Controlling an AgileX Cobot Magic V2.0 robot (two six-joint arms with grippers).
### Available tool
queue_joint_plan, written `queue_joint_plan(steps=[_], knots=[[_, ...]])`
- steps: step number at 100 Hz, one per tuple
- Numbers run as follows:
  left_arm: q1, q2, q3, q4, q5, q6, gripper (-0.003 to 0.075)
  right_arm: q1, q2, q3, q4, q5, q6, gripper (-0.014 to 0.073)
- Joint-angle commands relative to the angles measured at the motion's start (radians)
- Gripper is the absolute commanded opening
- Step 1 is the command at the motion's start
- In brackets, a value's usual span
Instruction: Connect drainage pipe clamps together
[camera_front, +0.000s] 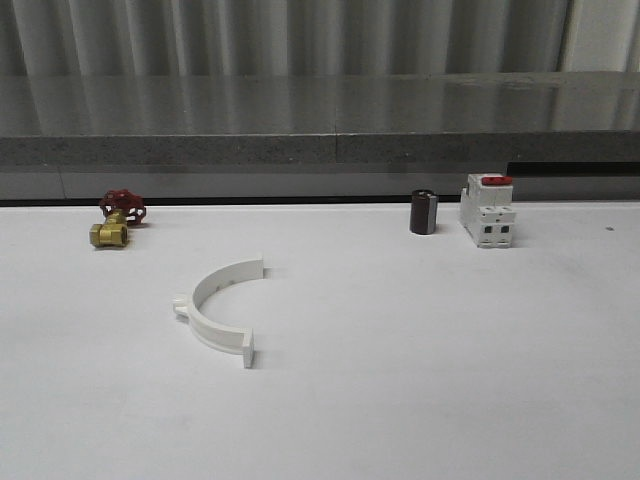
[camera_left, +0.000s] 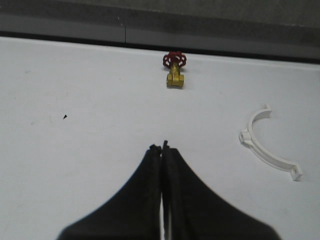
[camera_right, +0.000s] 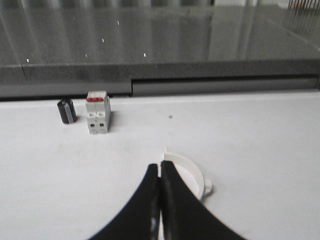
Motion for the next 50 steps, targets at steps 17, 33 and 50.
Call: queue_joint_plan(steps=[17,33,50], knots=[[-0.001,-0.028,-0.016,-0.018,-0.092,-0.001,-0.0020,-0.005,0.388,-0.327,-0.009,0.235,-0.006,-0.0050],[-0.001,-0.028,-0.016,-0.018,-0.092,-0.001,-0.0020,-0.005,0.586,-0.425,-0.033,0.216,-0.006,0.0155],[-0.001,-0.028,-0.016,-0.018,-0.092,-0.001,-0.0020,-0.005,0.754,-0.489,-0.034,0.257,-0.006,0.0479]])
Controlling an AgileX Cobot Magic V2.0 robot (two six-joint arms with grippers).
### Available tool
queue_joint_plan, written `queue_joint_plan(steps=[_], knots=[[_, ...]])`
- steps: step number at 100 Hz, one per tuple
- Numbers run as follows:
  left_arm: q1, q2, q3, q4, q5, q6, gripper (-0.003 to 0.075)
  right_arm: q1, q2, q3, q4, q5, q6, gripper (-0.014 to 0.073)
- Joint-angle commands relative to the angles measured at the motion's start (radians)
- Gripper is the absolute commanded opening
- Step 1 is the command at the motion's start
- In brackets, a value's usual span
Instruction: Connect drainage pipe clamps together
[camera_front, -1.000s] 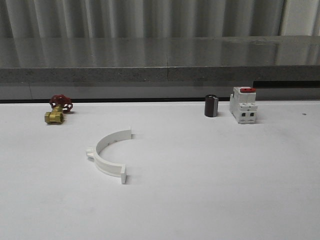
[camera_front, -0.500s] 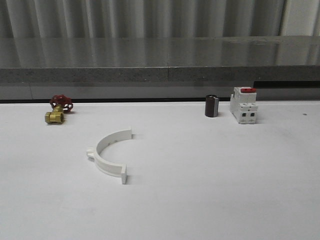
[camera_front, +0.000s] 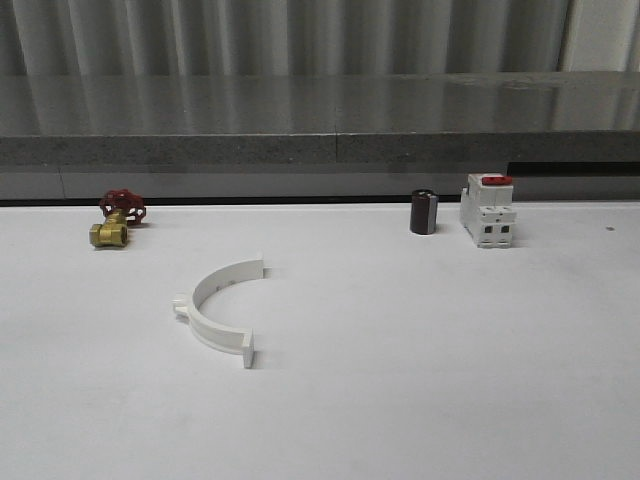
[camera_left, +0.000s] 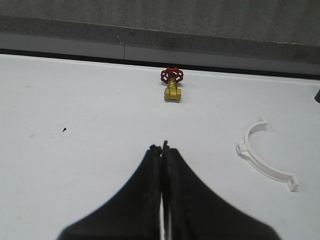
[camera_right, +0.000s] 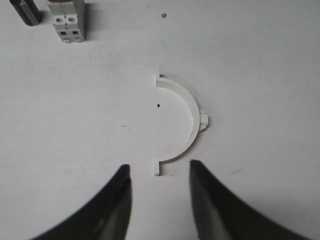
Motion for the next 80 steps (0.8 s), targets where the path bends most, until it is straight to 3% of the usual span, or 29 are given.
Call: queue_joint_plan(steps=[1,24,46,80], knots=[[-0.001,0.010,-0.024,-0.013,-0.083,-0.001,-0.0020,-0.005,0.076,-0.055,-0.021,-0.030,-0.006,0.0483],[-0.001,0.010,-0.024,-0.013,-0.083,-0.001,-0.0020,-0.067,0.300,-0.101,-0.005,-0.010,-0.006,0.0419],[-0.001,0.010,-0.024,-0.013,-0.083,-0.001,-0.0020,-0.188,0.503,-0.174,0.047,-0.003,-0.007,0.0417],[-0.001,0.010,-0.024,-0.013,-0.083,-0.001,-0.0020,-0.243,0.770,-0.303,0.083,0.029,-0.062,0.0417]])
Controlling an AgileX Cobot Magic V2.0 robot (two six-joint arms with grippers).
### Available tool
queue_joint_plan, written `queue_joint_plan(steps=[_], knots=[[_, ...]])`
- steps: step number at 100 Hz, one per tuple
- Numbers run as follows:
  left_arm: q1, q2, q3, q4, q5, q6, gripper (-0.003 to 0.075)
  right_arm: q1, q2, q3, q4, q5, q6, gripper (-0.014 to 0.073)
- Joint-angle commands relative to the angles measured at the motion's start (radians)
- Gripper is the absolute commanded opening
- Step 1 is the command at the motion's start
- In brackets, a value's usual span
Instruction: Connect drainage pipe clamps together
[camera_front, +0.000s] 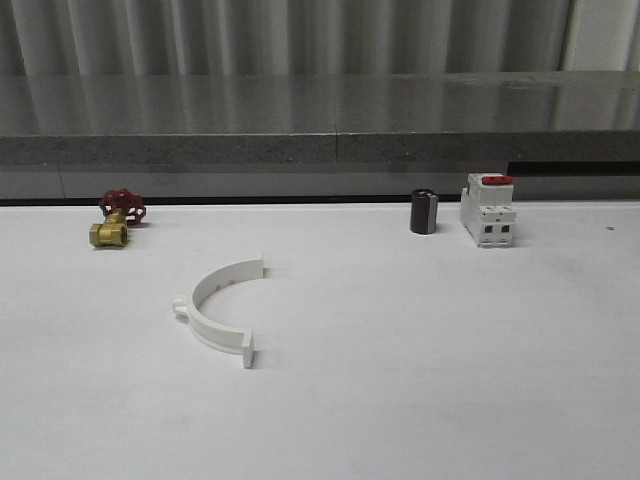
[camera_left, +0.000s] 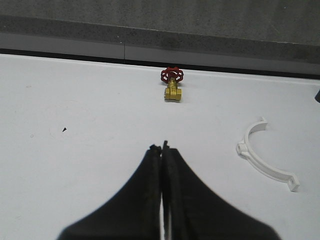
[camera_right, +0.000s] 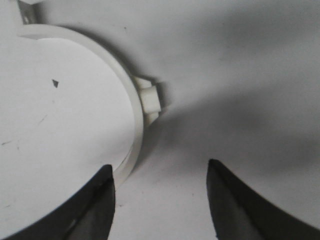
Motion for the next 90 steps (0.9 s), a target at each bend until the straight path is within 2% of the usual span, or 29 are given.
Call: queue_joint_plan(steps=[1,39,51,75,90], knots=[[-0.001,0.010,-0.024,-0.013,-0.083,-0.001,-0.0020,-0.008,0.016,-0.052,0.024,0.002,-0.049,0.0417],[-0.001,0.010,-0.024,-0.013,-0.083,-0.001,-0.0020,-0.008,0.174,-0.165,0.052,-0.007,-0.079,0.0397],[-0.001,0.010,-0.024,-0.013,-0.083,-0.001,-0.0020,-0.008,0.202,-0.173,0.051,0.012,-0.079,0.0310],[-0.001,0.010,-0.024,-0.013,-0.083,-0.001,-0.0020,-0.008,0.207,-0.175,0.051,0.019,-0.079,0.0035],[-0.001,0.010,-0.024,-0.013,-0.083,-0.001,-0.0020,-0.005,0.185,-0.175,0.085,0.042,-0.079,0.0015]])
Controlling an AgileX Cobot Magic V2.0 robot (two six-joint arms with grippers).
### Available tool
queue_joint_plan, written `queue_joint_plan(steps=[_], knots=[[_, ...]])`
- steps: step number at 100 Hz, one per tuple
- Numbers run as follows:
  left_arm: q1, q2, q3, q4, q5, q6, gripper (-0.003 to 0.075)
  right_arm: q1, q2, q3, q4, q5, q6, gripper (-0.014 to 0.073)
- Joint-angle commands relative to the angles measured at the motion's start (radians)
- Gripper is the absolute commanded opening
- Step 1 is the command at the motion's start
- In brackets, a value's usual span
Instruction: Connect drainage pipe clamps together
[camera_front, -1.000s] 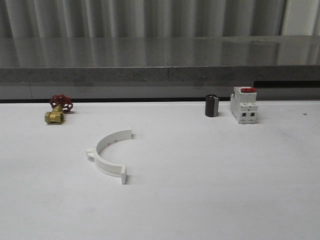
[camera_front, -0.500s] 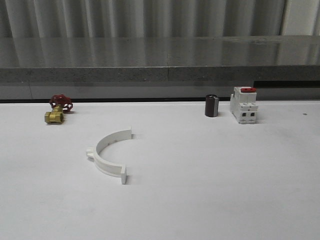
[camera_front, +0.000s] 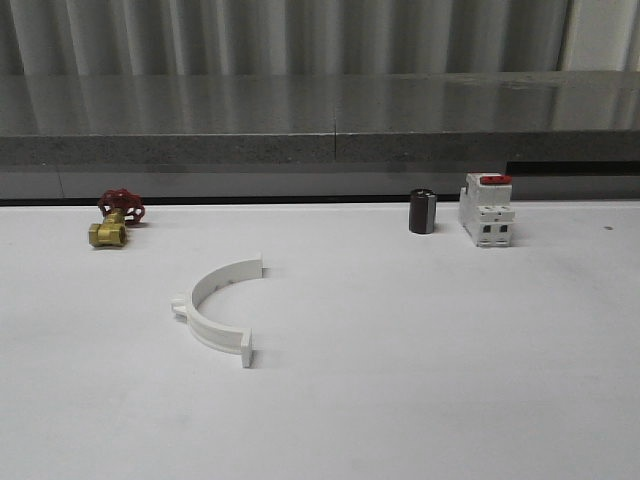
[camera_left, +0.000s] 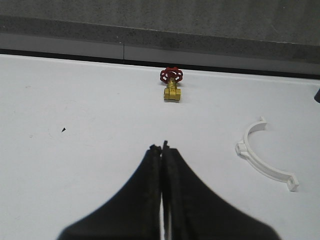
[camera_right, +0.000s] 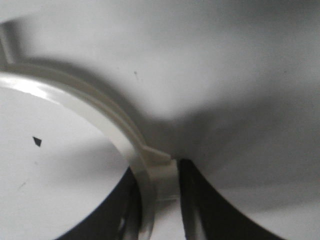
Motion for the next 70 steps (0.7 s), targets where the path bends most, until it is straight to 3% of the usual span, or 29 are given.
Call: queue_joint_plan(steps=[1,15,32,70], knots=[[-0.001,0.010,-0.024,-0.013,-0.083,-0.003,-0.0020,-0.001,-0.068,-0.026,0.022,0.023,-0.012,0.0015],[-0.001,0.010,-0.024,-0.013,-0.083,-0.003,-0.0020,0.064,-0.133,-0.026,0.022,0.049,0.005,0.0015],[-0.001,0.010,-0.024,-0.013,-0.083,-0.003,-0.0020,0.219,-0.159,-0.065,0.020,0.110,0.086,0.0015],[-0.001,0.010,-0.024,-0.013,-0.083,-0.003,-0.0020,0.575,-0.142,-0.191,-0.091,0.184,0.443,0.0015]])
